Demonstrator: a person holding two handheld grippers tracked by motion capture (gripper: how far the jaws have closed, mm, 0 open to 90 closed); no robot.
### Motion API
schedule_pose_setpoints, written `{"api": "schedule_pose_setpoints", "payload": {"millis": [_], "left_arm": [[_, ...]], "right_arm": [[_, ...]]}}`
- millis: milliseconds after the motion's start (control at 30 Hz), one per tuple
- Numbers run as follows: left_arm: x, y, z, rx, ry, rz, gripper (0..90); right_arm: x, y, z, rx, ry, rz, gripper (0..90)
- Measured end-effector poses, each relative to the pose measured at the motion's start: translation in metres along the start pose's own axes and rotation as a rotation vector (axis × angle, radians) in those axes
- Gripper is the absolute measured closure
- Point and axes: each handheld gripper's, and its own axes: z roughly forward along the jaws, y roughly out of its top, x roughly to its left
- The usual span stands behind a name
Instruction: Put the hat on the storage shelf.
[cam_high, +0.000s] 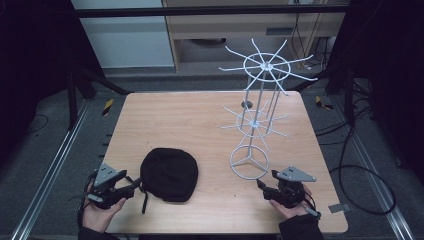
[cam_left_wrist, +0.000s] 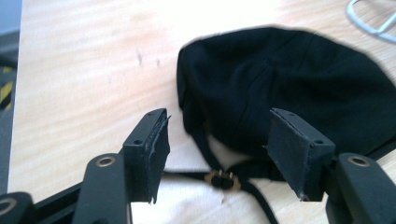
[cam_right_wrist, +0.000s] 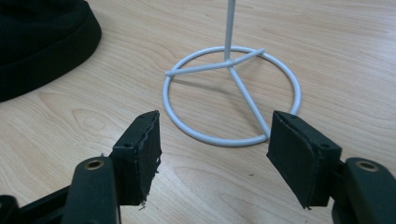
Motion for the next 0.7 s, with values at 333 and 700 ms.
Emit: {"api": "schedule_pose_setpoints", "payload": {"millis": [333, 700], "left_arm": [[-0.003, 0.033, 0.024, 0.04, -0.08, 0.087, 35.5], [-0.008, 0.038, 0.074, 0.184, -0.16, 0.189, 34.0]], "right_arm": [[-0.006, -0.004, -0.001, 0.015, -0.006, -0.004, 34.4], [-0.009, -0.005, 0.002, 0.046, 0.012, -0.007, 32.1]]}}
